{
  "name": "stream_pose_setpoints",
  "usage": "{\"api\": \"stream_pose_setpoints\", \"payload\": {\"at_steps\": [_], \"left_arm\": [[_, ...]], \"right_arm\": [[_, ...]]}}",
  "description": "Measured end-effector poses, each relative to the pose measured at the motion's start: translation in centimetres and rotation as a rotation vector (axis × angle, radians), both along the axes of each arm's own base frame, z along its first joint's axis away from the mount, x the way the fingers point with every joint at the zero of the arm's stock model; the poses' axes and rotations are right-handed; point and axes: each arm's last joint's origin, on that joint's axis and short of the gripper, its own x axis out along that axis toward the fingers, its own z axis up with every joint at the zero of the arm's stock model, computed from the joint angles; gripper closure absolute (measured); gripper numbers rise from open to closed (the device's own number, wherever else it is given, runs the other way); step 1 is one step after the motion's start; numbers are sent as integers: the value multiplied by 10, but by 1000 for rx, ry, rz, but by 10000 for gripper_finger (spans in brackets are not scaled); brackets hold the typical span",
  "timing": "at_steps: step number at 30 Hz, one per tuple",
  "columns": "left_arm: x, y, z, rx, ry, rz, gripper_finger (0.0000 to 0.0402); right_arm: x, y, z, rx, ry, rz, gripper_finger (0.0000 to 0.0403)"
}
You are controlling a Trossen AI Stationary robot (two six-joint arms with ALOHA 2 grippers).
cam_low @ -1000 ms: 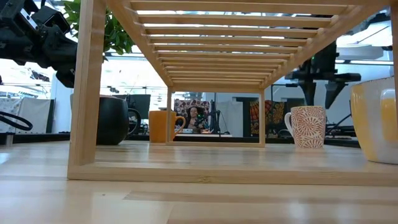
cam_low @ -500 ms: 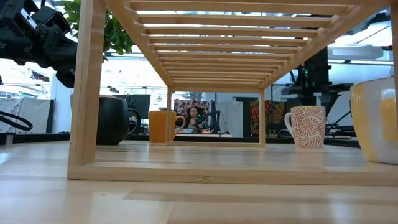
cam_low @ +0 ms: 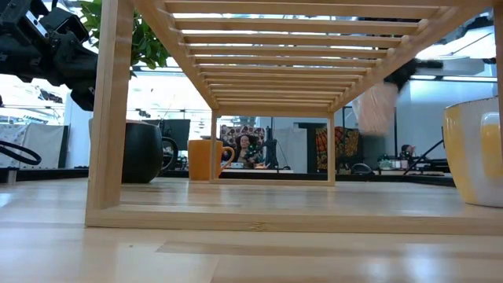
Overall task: Place coffee mugs
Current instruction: Put the white yellow mug on the shelf
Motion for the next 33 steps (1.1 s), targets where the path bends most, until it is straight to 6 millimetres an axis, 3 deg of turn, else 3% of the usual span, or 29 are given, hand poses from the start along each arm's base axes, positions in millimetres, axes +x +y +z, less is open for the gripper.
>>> {"api": "stream_pose_setpoints", "payload": {"at_steps": [5, 11, 15, 18, 27, 33], "left_arm": [[0, 0, 0, 0, 0, 0, 401], [0, 0, 0, 0, 0, 0, 402], [0, 0, 0, 0, 0, 0, 402], [0, 0, 0, 0, 0, 0, 401], [0, 0, 0, 0, 0, 0, 401], [0, 0, 0, 0, 0, 0, 402]], "right_arm": [[16, 16, 66, -112, -187, 166, 361], [56, 54, 93, -86, -246, 447, 361], [81, 78, 90, -46, -200, 568, 361], [95, 85, 80, -43, -128, 589, 361], [126, 82, 49, -13, 55, 586, 361], [132, 81, 44, 8, 73, 613, 359]]}}
